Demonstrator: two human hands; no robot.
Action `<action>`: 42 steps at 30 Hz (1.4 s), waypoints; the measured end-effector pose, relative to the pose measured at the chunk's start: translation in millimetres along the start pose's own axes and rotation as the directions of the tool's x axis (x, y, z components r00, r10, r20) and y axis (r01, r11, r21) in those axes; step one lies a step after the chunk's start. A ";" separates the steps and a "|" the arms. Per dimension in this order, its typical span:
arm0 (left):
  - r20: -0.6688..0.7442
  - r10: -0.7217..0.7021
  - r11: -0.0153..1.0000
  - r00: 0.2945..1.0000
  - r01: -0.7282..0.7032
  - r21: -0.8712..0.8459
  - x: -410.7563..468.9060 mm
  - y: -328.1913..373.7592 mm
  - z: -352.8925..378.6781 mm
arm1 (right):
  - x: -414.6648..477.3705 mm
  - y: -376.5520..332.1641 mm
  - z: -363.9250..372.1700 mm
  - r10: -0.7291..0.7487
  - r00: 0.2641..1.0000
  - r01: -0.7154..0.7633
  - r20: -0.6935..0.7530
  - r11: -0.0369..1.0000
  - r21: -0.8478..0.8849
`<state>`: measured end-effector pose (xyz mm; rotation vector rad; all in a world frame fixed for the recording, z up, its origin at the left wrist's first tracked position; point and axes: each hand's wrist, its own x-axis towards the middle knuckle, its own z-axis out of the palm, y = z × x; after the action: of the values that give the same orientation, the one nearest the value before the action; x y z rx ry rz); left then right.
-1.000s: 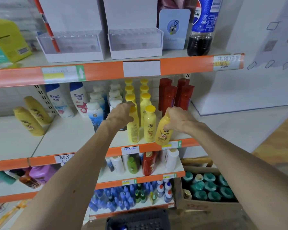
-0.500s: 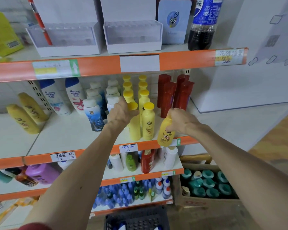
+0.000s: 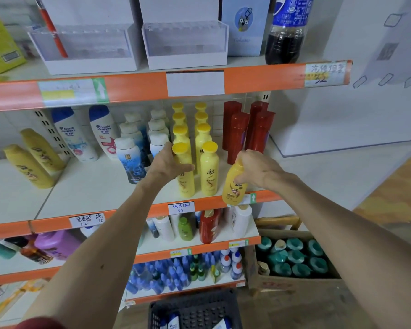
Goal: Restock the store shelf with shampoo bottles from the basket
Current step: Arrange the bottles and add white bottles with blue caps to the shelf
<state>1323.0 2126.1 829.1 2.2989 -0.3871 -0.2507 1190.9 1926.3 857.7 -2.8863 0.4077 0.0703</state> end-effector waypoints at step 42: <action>0.071 0.016 0.992 0.997 -0.025 0.126 -6.2 1.8 -2.9 | -8.9 -8.3 12.2 -0.045 0.999 0.045 0.014 0.998 -0.035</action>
<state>1317.7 2129.1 832.8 2.4142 -0.4741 -0.3044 1184.5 1939.2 848.3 -2.9262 0.3427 0.0893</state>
